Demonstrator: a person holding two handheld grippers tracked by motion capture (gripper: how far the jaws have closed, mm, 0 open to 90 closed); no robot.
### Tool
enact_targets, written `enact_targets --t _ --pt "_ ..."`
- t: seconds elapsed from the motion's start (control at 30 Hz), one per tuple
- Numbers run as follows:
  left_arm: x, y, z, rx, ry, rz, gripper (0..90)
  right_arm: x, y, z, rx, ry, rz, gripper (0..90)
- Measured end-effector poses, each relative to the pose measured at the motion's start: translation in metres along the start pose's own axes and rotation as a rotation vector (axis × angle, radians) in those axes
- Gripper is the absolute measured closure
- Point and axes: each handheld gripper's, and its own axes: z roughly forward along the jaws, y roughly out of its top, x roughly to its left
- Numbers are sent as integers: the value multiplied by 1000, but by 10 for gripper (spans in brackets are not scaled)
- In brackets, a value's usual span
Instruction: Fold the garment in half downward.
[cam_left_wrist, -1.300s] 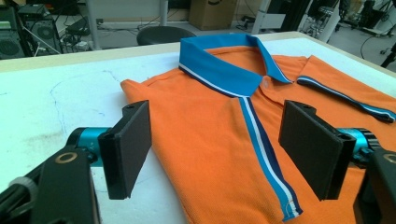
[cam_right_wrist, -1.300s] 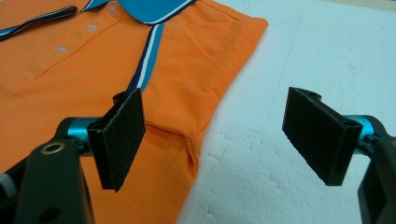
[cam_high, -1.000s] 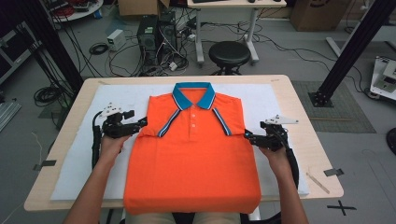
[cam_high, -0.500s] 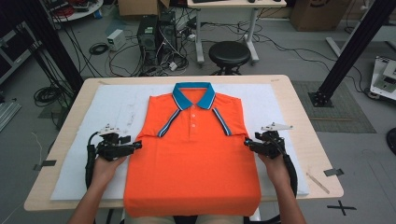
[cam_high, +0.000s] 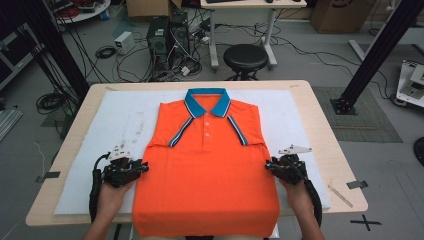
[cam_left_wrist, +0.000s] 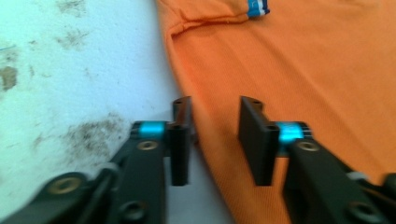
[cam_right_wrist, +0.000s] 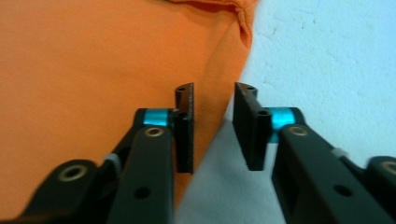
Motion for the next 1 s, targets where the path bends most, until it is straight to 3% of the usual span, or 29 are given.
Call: enact_targets --t 0.07,0.1,0.27,0.53,0.63,0.77,0.8,0.83,1.0 --pt "1 -1 -1 2 -13 -6 855 -1 -1 0 -4 11 7 833" --pt "1 -1 -1 2 -12 -3 869 -1 -1 0 -4 23 9 872" --pt "-3 -6 -7 1 -17 -8 879 4 -4 -3 -7 8 -6 891" --pt "-4 -17 -24 17 -96 -11 881 1 -13 -15 10 50 6 891" --pt "-3 -22 -30 22 -110 -5 881 1 -17 -19 19 64 5 891" --pt "-1 -23 -30 6 -114 -27 876 -2 -20 -21 13 76 28 880" --pt "-2 -23 -29 0 -117 -35 855 -2 -20 -21 3 68 40 809" --pt "-4 -23 -29 1 -108 -46 653 -3 -19 -24 -27 50 70 673" --pt "-9 -27 -37 -24 -129 -53 567 -1 -17 -39 -101 42 74 621"
